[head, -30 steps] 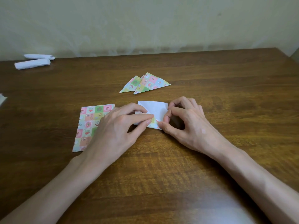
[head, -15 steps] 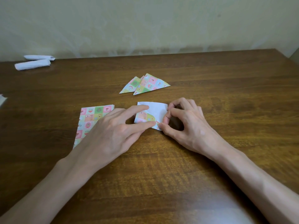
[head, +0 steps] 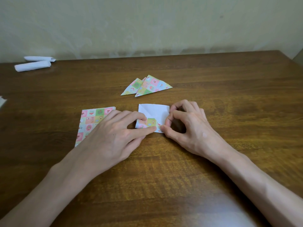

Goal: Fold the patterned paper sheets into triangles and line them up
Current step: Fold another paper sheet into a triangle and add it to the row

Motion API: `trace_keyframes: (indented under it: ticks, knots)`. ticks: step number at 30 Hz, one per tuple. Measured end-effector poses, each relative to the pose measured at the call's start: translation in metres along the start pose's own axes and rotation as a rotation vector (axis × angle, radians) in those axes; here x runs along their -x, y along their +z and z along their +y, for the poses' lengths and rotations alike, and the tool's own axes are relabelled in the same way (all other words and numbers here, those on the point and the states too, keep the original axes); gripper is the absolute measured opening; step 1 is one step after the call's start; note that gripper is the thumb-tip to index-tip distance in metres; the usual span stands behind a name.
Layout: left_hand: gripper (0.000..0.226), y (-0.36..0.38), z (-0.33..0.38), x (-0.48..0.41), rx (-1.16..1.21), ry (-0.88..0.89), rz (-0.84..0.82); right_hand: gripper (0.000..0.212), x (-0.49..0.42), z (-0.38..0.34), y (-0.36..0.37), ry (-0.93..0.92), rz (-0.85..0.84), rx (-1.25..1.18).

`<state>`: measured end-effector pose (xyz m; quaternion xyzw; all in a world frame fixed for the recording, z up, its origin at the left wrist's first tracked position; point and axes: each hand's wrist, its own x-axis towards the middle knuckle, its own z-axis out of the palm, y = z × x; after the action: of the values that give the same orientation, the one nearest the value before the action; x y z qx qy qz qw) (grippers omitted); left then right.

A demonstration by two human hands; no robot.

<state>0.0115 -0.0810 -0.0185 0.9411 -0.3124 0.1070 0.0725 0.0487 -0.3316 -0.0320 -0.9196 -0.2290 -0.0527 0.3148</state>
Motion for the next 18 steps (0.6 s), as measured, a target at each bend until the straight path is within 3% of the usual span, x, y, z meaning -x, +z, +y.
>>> trace_keyframes:
  ticks: [18]
  knots:
    - [0.034, -0.0016, 0.0003, -0.0003, -0.003, -0.006, 0.004, 0.014, -0.0012, 0.0029, -0.0062, -0.007, -0.054, -0.012]
